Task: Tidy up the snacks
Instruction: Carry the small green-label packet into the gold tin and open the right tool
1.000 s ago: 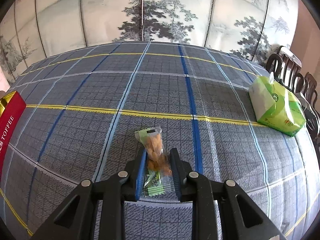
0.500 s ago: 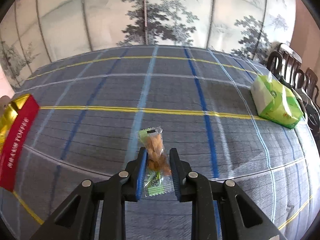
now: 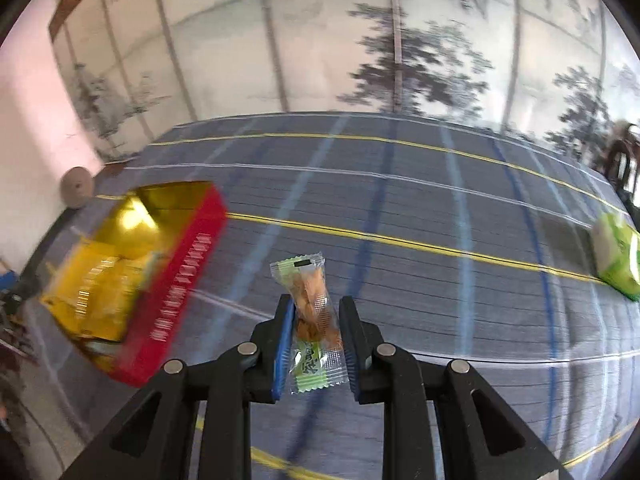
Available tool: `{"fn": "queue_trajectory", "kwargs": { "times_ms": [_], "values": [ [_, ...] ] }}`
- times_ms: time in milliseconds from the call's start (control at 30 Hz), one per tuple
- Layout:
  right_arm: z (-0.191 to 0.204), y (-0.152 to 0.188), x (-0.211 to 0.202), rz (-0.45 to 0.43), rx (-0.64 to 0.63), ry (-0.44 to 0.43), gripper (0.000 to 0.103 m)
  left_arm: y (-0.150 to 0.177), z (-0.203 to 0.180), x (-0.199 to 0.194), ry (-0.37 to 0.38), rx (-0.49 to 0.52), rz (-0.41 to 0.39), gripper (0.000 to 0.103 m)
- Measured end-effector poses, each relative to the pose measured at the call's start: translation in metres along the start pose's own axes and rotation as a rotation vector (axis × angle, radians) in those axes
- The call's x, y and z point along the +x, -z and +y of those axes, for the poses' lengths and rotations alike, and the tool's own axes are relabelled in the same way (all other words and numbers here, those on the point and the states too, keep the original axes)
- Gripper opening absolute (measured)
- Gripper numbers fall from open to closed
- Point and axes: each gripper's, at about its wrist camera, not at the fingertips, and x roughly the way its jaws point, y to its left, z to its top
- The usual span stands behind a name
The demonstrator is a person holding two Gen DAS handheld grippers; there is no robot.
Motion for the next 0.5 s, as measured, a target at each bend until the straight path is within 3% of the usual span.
{"fn": "queue_trajectory", "kwargs": {
  "times_ms": [233,500],
  "values": [
    [0.068,-0.009,-0.001,0.002,-0.070,-0.096,0.023,0.008,0.021,0.000,-0.012,-0.027,0.019,0.084],
    [0.119,-0.008,0.004,0.017,-0.129,-0.143,0.023,0.017,0.043,-0.001,-0.027,-0.052,0.033,0.084]
  ]
}}
